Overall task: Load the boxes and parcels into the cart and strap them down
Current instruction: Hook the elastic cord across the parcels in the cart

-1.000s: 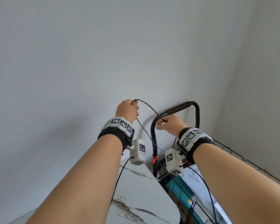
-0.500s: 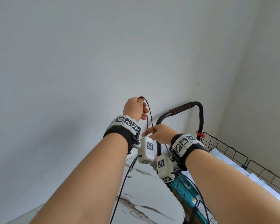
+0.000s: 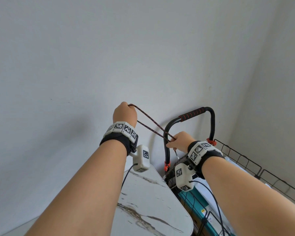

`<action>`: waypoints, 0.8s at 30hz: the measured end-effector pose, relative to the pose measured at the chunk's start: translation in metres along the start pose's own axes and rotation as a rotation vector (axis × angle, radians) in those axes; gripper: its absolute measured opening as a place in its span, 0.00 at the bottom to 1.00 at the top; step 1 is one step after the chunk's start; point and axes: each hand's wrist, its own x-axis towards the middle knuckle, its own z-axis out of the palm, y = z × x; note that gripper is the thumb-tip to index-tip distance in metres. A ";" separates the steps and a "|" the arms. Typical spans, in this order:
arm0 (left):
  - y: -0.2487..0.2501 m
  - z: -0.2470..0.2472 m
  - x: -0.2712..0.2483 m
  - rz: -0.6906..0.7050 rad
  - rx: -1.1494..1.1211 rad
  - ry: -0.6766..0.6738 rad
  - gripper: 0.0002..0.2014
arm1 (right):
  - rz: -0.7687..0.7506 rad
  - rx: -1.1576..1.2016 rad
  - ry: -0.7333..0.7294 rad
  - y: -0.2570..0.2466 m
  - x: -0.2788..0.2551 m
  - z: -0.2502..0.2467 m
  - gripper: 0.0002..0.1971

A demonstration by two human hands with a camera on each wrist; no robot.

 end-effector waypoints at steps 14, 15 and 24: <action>-0.015 0.045 -0.032 0.035 0.236 -0.625 0.08 | 0.008 0.427 -0.079 -0.008 0.003 -0.018 0.08; -0.016 0.047 -0.033 0.053 0.226 -0.660 0.09 | 0.009 0.448 -0.081 -0.008 0.004 -0.018 0.09; -0.017 0.057 -0.040 0.169 0.220 -0.648 0.07 | -0.040 0.522 -0.071 -0.014 0.008 -0.017 0.11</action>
